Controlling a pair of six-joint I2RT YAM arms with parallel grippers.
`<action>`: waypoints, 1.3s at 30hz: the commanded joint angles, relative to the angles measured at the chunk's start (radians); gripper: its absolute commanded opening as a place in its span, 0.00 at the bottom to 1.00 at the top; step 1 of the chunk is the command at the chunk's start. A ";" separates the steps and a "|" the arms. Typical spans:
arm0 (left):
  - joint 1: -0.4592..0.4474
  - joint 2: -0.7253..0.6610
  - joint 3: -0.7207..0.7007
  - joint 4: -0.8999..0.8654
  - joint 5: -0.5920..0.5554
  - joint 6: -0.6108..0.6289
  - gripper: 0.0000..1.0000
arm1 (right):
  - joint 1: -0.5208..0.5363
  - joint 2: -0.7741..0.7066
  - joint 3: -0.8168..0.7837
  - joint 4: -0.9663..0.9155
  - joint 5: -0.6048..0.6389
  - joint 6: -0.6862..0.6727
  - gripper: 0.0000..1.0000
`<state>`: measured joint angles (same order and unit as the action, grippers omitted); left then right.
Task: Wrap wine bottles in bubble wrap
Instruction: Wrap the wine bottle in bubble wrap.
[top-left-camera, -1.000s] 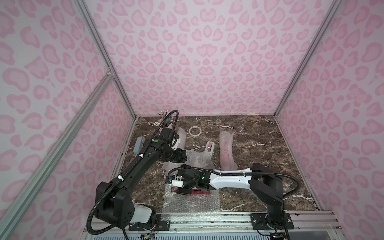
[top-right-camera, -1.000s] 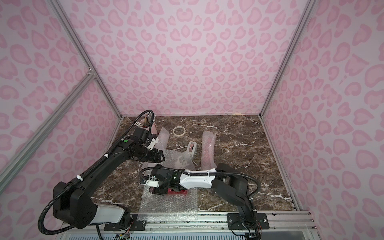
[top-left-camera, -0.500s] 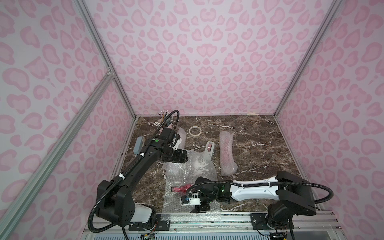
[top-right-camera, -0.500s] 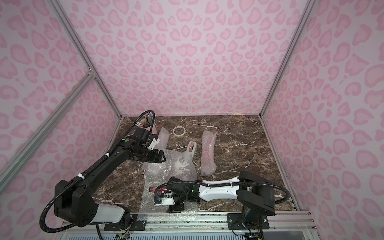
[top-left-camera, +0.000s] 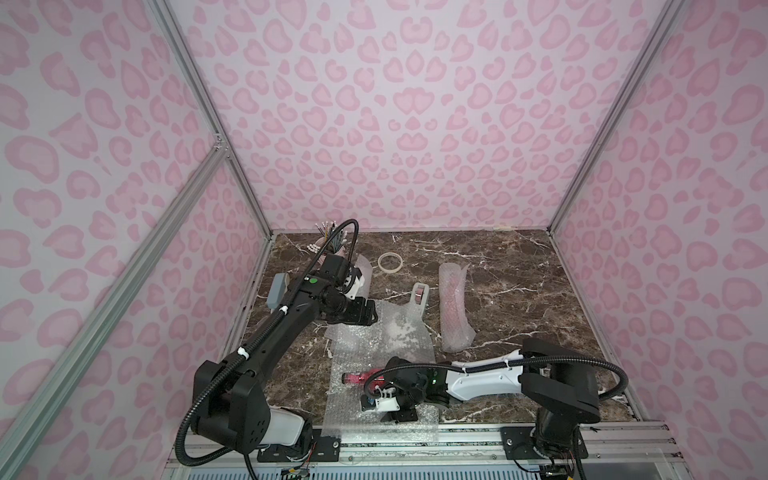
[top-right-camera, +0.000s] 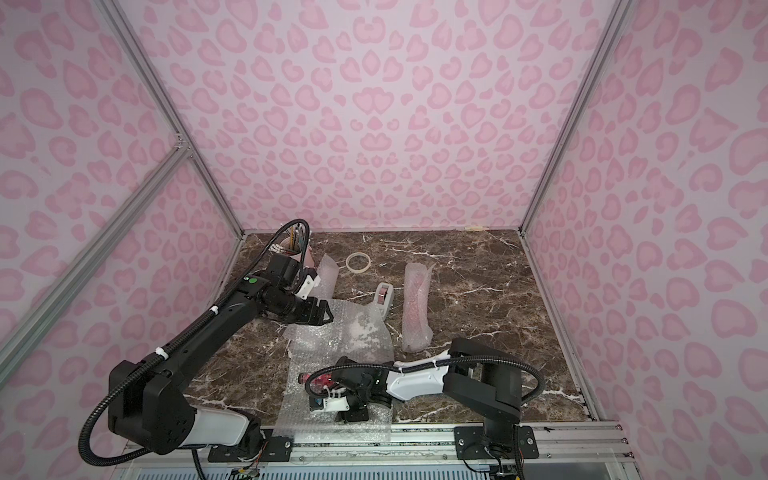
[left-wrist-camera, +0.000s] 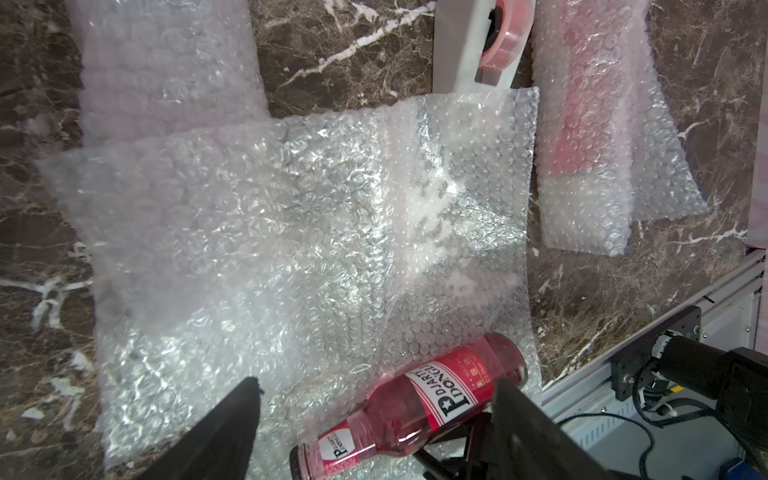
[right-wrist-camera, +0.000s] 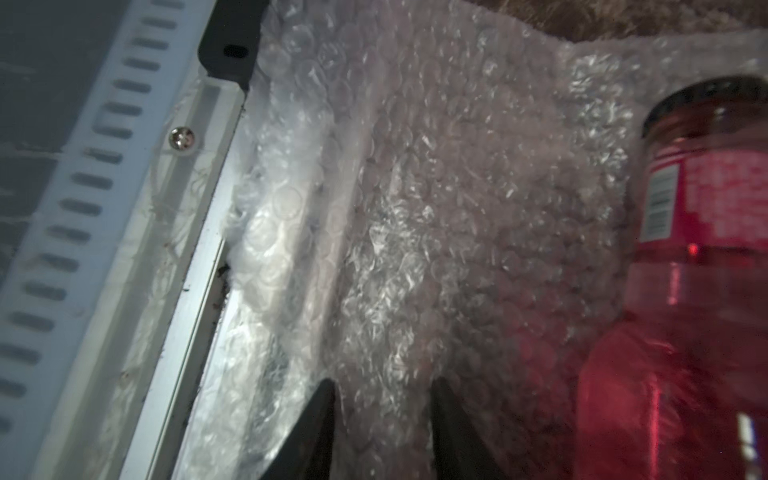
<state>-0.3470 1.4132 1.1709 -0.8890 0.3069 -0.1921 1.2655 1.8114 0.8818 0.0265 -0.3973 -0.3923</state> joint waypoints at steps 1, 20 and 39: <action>0.000 0.000 0.006 -0.009 0.016 -0.006 0.89 | -0.006 0.010 -0.012 -0.067 0.015 0.007 0.15; 0.000 -0.028 0.055 -0.068 0.007 0.005 0.89 | -0.148 -0.096 0.075 -0.064 -0.191 0.033 0.00; -0.003 -0.451 -0.155 -0.370 -0.133 -0.293 0.86 | -0.325 0.059 0.204 -0.144 -0.402 0.007 0.03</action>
<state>-0.3477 1.0252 1.0622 -1.1942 0.1345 -0.3367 0.9489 1.8542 1.0801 -0.0998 -0.7795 -0.3767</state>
